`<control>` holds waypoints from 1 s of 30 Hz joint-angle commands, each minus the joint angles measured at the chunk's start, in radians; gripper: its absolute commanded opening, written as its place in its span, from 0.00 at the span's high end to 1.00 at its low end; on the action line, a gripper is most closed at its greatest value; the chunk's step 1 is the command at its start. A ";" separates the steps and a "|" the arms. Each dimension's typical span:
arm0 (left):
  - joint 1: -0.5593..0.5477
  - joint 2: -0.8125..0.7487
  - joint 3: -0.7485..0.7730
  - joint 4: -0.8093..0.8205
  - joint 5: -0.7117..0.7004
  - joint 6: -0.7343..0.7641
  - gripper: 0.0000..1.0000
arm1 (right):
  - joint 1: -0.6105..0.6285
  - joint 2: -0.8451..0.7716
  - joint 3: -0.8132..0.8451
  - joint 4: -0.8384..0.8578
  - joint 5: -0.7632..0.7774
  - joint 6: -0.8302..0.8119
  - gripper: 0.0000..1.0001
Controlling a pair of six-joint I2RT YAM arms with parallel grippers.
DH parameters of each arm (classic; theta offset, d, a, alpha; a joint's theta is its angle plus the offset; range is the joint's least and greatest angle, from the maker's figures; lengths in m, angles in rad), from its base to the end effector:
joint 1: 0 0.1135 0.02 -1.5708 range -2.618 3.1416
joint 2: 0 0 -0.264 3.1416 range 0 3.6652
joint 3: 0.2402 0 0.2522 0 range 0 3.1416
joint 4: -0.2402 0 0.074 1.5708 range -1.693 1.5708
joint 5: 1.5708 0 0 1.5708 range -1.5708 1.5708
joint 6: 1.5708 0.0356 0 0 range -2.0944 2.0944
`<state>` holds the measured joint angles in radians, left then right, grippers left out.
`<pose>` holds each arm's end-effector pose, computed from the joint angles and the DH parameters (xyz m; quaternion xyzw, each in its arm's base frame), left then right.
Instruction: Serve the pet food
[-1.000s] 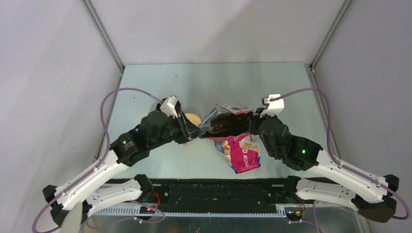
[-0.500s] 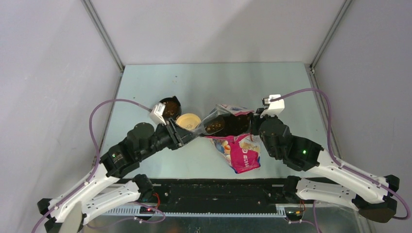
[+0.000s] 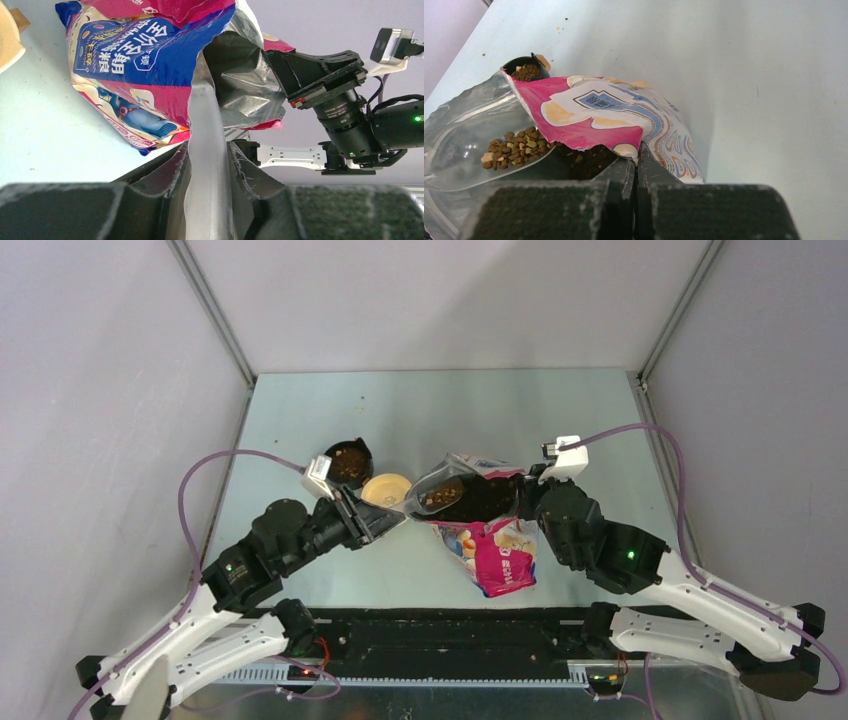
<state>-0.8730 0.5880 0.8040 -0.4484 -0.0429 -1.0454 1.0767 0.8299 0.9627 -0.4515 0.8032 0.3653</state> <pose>0.0869 -0.1012 0.3458 -0.0808 0.7801 -0.4981 0.3699 0.1034 0.1379 0.3693 -0.0450 0.7789 0.1181 0.6142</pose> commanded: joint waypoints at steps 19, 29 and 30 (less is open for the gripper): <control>0.004 0.000 0.125 -0.190 -0.049 0.059 1.00 | 0.014 -0.040 0.030 0.083 0.051 -0.008 1.00; 0.004 0.020 0.143 -0.185 -0.004 0.084 1.00 | 0.013 -0.043 0.030 0.081 0.054 -0.006 1.00; 0.004 0.023 0.140 -0.181 -0.002 0.083 1.00 | 0.013 -0.042 0.030 0.082 0.055 -0.005 1.00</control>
<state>-0.8730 0.6056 0.9096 -0.6025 -0.0299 -1.0008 1.0828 0.8299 0.9627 -0.4507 0.8047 0.3649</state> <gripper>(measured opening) 0.311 0.009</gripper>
